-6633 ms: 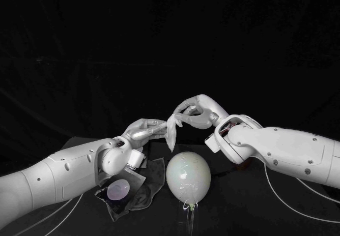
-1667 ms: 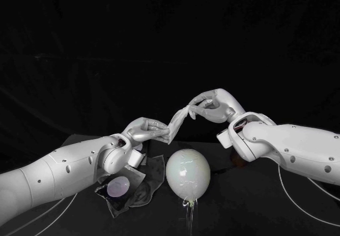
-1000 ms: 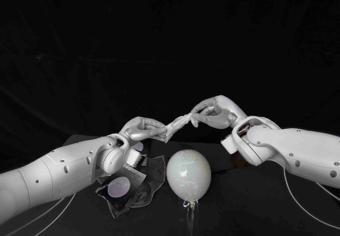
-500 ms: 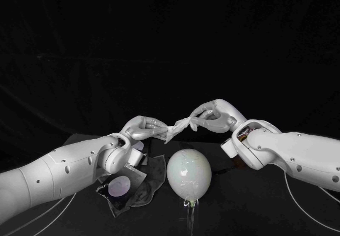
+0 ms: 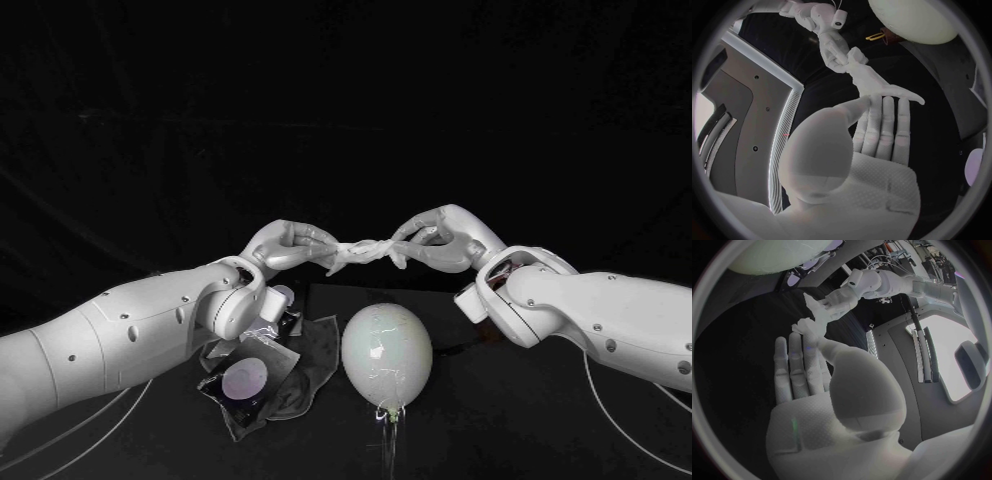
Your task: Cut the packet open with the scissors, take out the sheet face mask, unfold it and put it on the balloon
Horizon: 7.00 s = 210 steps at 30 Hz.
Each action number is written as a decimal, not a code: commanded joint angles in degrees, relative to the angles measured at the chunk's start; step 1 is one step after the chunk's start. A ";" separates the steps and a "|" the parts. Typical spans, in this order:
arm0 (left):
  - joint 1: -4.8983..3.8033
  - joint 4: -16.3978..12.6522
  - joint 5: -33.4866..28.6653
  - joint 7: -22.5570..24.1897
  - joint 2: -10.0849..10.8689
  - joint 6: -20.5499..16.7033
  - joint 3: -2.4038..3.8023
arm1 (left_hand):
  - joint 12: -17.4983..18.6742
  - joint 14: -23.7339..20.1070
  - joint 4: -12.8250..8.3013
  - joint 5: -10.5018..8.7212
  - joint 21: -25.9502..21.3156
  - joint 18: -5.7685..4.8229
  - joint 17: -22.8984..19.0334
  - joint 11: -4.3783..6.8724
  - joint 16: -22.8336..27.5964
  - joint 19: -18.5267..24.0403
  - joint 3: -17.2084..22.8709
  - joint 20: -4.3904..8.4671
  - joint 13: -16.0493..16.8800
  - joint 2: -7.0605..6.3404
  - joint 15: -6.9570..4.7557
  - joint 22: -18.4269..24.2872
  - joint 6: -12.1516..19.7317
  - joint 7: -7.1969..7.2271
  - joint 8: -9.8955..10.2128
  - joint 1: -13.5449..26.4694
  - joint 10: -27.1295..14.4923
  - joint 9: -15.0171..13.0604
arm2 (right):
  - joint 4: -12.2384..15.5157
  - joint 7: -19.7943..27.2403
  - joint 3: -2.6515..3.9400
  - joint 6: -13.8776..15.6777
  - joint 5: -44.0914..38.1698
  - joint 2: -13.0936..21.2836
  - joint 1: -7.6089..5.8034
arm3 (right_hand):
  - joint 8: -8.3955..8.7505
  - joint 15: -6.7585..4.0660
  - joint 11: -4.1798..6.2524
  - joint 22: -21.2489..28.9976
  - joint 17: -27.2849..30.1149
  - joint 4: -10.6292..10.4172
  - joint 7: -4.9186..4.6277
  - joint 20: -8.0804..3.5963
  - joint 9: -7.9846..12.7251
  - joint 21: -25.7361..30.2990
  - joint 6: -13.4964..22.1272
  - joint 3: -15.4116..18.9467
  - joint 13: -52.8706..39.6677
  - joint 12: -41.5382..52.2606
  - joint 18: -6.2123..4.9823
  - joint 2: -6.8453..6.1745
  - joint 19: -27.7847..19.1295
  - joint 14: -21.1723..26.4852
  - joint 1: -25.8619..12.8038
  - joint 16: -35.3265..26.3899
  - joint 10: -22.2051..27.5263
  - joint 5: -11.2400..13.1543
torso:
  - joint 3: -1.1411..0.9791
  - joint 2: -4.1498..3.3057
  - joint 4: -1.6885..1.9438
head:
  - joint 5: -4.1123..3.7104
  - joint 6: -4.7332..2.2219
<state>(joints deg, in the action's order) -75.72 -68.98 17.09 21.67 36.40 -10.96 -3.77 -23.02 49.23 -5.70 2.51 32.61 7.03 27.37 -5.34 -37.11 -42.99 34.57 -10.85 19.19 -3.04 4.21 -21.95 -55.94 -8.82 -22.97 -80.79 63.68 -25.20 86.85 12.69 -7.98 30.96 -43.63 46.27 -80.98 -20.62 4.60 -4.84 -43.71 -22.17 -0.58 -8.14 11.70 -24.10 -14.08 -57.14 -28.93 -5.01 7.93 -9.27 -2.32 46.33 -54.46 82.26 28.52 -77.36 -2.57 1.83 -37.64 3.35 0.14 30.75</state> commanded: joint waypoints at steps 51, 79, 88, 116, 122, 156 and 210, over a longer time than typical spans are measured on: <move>-5.51 1.23 6.84 -6.06 -1.49 -2.18 0.17 | -4.73 -1.41 -2.41 0.29 8.89 -0.29 -1.14 0.01 -4.12 6.43 5.50 -0.29 3.07 -0.46 -0.13 -7.12 0.25 0.02 0.50 4.68 -2.45 -14.78 | -2.12 -7.17 -0.33 0.85 -19.28 -0.94 0.69 | -0.37 0.10 -0.15 -2.02 0.31 2.60 -0.70 -0.08 -2.38 -1.51 -0.22 0.02 -0.26 -0.83 -0.93 -0.39 -1.49 -0.08 0.81 -0.99 0.78 -0.17 | 0.05 0.01 -0.01 | 0.09 -0.26; -5.52 1.33 3.14 -7.48 -1.67 -4.62 0.17 | -5.13 -1.44 -2.46 0.29 9.50 -0.14 -1.26 0.04 -4.64 6.76 5.96 -0.44 3.24 -0.47 -0.18 -7.56 0.22 0.02 0.57 5.19 -2.48 -15.42 | -3.37 -10.75 -0.32 -0.93 -27.55 -1.62 0.75 | -0.32 0.18 -0.20 -2.43 0.40 2.73 -0.74 -0.08 -2.34 -1.72 -0.27 0.15 -0.29 -0.93 -0.87 -0.49 -1.82 -0.01 0.61 -1.19 0.95 -0.17 | 0.07 -0.02 -0.03 | -0.06 -0.14; -5.51 1.96 -0.54 -6.39 -2.31 -7.61 0.18 | -5.25 -1.60 -2.47 0.29 9.63 -0.11 -1.33 0.02 -4.76 6.99 6.19 -0.52 3.30 -0.41 -0.16 -7.67 0.29 -0.01 0.61 5.35 -2.58 -15.68 | -3.57 -11.83 -0.33 -3.55 -29.37 -1.90 0.86 | -0.31 0.18 -0.20 -2.48 0.41 2.74 -0.74 -0.07 -2.33 -1.74 -0.29 0.17 -0.30 -0.94 -0.86 -0.51 -1.87 -0.01 0.58 -1.21 0.96 -0.17 | 0.04 0.01 -0.02 | -0.28 -0.14; -6.48 2.73 -0.45 -8.95 -3.53 -1.67 1.31 | -5.65 -1.88 -2.68 0.30 10.06 0.03 -1.49 -0.08 -5.15 7.43 6.80 -0.70 3.52 -0.43 -0.10 -8.00 0.48 -0.16 0.60 5.61 -2.83 -16.52 | -4.58 -11.79 -0.49 -3.01 -28.48 -3.39 2.02 | 3.84 2.34 -2.68 0.87 0.99 -2.55 -2.58 1.95 -0.09 2.60 3.78 2.77 1.03 -4.36 -0.81 -5.37 -4.94 4.47 -6.47 -3.30 7.20 -0.14 | 0.04 -0.03 0.00 | -0.46 -0.24; -6.56 3.01 -0.35 -7.99 -3.99 -1.14 1.32 | -5.76 -1.98 -2.60 0.29 10.17 0.06 -1.57 -0.12 -5.28 7.58 6.94 -0.80 3.59 -0.39 -0.03 -8.09 0.59 -0.18 0.62 5.82 -2.97 -16.83 | -4.95 -10.48 -0.52 -4.02 -23.74 -3.64 2.05 | 6.26 3.78 -4.44 3.92 1.66 -5.79 -4.31 3.42 1.20 5.58 5.54 4.63 1.38 -4.38 -1.01 -7.87 -5.71 7.55 -8.49 -4.60 11.04 -0.15 | 0.07 -0.05 -0.03 | -0.52 -0.42; -7.22 1.78 1.80 -3.43 -2.57 13.53 1.33 | -6.98 -8.08 -1.60 0.27 7.17 -0.17 -2.12 -0.93 -6.63 11.25 5.17 -3.11 4.49 1.27 1.46 -6.42 3.41 -0.71 0.45 4.96 -6.25 -21.40 | -13.31 6.05 -0.49 0.58 7.81 -11.12 2.39 | 10.64 4.96 -5.68 11.65 3.79 -7.40 -5.15 4.40 3.26 10.43 6.98 3.51 1.47 -4.39 -1.00 -6.18 -3.55 10.89 -0.88 -5.43 16.52 -0.16 | 0.00 -0.06 0.06 | -1.41 -1.04; -7.21 0.14 2.02 -2.90 -1.57 12.67 1.32 | -7.25 -8.06 -1.80 0.27 7.39 0.01 -2.18 -1.00 -7.00 11.16 5.28 -3.17 4.62 1.29 1.43 -6.54 3.34 -0.84 0.49 4.67 -6.25 -21.72 | -14.95 6.19 -0.47 -0.52 2.11 -13.78 3.17 | 3.68 2.01 -1.26 15.51 2.48 -3.49 -1.01 2.73 0.36 8.34 -1.88 1.50 -0.02 2.02 -1.40 -0.44 -1.42 4.91 2.89 1.02 6.38 -0.18 | 0.03 0.00 0.00 | -1.87 -0.92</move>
<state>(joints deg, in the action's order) -82.82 -68.69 19.23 17.87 34.82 1.42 -2.54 -29.94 41.36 -7.27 2.50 39.87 7.04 25.23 -6.27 -43.87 -31.65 39.90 -13.84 23.72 -1.91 5.95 -28.41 -52.58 -9.34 -22.27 -75.47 57.85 -36.46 71.89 19.08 -8.48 28.29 -40.73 32.41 -77.81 -16.77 6.57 -6.14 -28.17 -19.65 -4.34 -9.40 14.44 -23.52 -5.63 -58.96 -27.37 -4.97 9.70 -10.18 -3.28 44.62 -49.28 85.04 29.35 -70.74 -2.94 1.87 -37.66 3.35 -1.71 29.81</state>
